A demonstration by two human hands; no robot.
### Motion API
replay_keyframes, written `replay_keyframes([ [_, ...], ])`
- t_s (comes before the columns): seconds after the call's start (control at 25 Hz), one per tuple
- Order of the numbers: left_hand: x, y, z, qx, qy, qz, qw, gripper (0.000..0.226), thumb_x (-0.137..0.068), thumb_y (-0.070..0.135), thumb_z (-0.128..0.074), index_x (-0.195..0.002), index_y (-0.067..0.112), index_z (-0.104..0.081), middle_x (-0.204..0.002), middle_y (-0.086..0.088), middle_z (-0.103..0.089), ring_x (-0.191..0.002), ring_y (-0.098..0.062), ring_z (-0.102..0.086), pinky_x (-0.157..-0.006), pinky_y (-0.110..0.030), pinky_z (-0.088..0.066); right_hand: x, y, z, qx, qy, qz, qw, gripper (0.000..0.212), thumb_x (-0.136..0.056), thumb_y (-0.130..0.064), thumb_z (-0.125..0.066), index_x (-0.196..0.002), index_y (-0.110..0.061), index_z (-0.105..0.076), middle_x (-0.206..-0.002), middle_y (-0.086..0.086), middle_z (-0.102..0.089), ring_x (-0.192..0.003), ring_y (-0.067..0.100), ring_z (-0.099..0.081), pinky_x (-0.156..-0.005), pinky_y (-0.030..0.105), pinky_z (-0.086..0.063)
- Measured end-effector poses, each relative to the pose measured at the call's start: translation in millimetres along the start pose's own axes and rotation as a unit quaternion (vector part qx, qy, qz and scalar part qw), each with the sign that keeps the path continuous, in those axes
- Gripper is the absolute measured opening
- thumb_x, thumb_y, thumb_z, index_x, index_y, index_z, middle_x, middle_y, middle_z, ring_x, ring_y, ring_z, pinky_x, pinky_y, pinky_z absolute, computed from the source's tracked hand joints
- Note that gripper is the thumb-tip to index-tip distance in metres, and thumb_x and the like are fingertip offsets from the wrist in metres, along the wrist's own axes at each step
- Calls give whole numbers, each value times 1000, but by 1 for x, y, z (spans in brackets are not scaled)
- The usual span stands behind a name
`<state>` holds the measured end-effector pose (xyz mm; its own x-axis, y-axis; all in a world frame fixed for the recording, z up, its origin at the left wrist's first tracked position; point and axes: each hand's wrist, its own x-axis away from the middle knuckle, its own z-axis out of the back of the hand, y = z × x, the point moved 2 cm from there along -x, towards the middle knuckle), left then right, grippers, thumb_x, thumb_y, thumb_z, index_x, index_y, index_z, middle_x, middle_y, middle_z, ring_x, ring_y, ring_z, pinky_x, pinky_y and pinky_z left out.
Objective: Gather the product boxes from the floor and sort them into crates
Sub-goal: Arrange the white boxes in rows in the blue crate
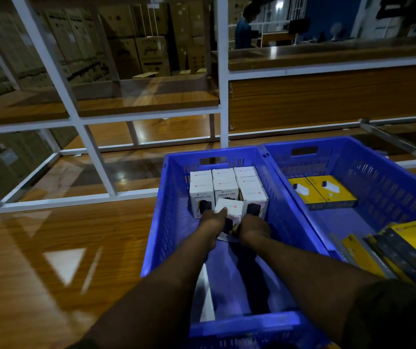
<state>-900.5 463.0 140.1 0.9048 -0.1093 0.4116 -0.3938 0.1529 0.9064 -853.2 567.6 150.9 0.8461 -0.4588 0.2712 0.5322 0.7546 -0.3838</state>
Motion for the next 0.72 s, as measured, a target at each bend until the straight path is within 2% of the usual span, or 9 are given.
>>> replay_keyframes([
  [0.08,-5,-3,3,-18,24,5,1000,63,-79,47,-61,-127,6,-60,-122,-16,-67,-105,-34,-66,-88,-49,-57,-1,-2,-1,0,5,4,1000,36,-89,-36,-63,-114,-11,-66,-120,10,-66,-110,28,-63,-84,33,-51],
  [0.2,5,2,12,-48,63,25,997,56,-87,47,-57,-130,12,-55,-125,-16,-62,-100,-36,-63,-71,-39,-58,-3,-5,-6,6,3,12,1000,30,-91,-32,-59,-112,-11,-67,-117,10,-67,-107,28,-64,-81,33,-51],
  [0.28,6,0,16,-37,86,39,995,62,-82,49,-55,-134,15,-51,-127,-15,-61,-102,-36,-61,-76,-42,-59,-1,-7,-7,15,6,14,1000,26,-91,-27,-58,-110,-11,-68,-116,10,-68,-106,27,-65,-80,33,-50],
  [0.36,2,-4,18,-32,114,52,992,78,-67,58,-50,-132,16,-52,-125,-15,-62,-102,-37,-62,-84,-49,-58,-2,-7,-9,26,10,24,999,26,-92,-25,-57,-110,-12,-69,-116,10,-68,-107,27,-64,-82,33,-48],
  [0.44,-4,-7,18,-42,118,51,991,82,-62,61,-48,-129,14,-54,-122,-15,-64,-101,-37,-64,-86,-51,-57,-2,-8,-8,25,10,28,999,26,-93,-26,-55,-109,-12,-69,-116,11,-68,-108,28,-63,-82,33,-47],
  [0.6,-5,-1,4,-34,34,14,999,68,-85,52,-56,-137,9,-52,-133,-19,-59,-118,-41,-58,-100,-51,-50,-9,-1,-3,3,61,-21,998,27,-97,-21,-49,-112,-7,-67,-120,15,-66,-110,32,-63,-81,34,-50],
  [0.72,-2,-4,-4,-33,-19,31,999,83,-74,56,-57,-139,5,-50,-139,-21,-55,-126,-40,-53,-104,-49,-44,-19,6,1,-53,80,-62,993,27,-96,-23,-54,-112,-5,-65,-120,17,-65,-109,34,-63,-83,37,-52],
])
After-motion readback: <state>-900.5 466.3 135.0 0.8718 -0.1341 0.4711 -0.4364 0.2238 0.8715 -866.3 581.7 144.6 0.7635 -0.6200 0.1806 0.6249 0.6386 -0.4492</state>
